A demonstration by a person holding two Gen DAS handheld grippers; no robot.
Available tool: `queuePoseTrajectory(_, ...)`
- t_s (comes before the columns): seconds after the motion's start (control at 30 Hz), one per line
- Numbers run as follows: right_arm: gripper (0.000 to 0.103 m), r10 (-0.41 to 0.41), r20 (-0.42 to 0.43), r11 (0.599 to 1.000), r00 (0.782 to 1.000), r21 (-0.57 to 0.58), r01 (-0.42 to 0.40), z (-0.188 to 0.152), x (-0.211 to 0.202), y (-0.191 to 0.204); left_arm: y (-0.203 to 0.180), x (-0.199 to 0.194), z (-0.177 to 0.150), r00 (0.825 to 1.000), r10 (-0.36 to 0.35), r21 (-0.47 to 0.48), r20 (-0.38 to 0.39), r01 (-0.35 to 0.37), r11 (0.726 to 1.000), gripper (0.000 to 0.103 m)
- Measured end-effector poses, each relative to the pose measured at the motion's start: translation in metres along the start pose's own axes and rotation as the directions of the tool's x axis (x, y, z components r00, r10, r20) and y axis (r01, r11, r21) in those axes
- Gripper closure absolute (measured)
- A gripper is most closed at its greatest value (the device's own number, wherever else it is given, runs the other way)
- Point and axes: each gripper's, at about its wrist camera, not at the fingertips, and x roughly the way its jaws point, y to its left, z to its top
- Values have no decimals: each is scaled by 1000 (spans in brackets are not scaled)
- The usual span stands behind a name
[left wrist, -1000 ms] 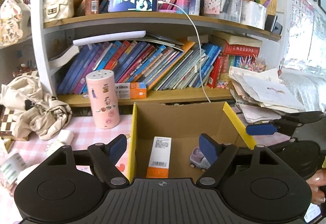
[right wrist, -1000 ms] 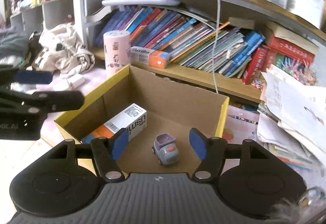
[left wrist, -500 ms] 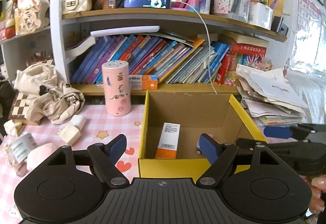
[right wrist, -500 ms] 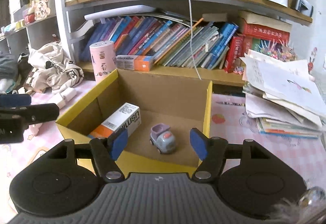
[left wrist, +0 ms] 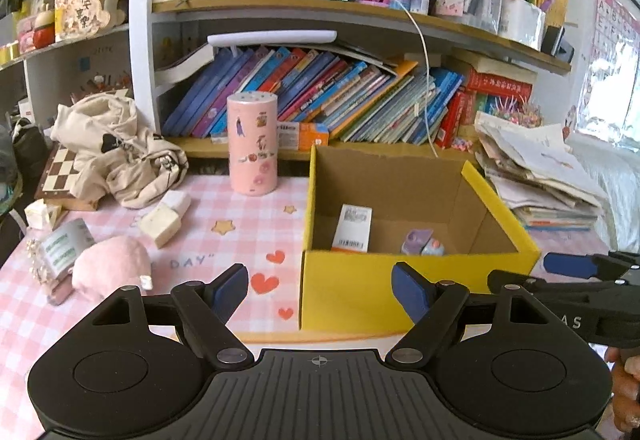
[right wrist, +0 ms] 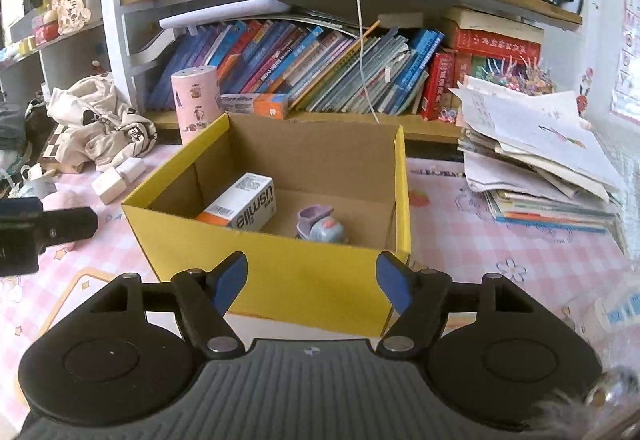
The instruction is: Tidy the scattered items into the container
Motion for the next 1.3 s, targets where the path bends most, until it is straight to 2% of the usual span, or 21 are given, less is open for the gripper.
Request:
queuePoseTrajectory(0.17,27,-27,-5,1000,1000,12,27,-6,-10,17,11,-10,-6,1000,-6,31,2,6,1000,13)
queuePoseTrajectory(0.43,19,-62,-20,998,998,19,62,-17,-27,52,40,-25,-14,1000,-15,32,-20,16,999,11)
queuePoseTrajectory(0.63,10,-97,-29,995,995,7,97,-24,-36,79,58,-35,-19,999,-23,50,-32,25,998,6)
queuePoseTrajectory(1.3,3,-140,-69,990,988,20,142,-44,-51,152,119,-59,-39,996,-72,72,-58,76,995,5)
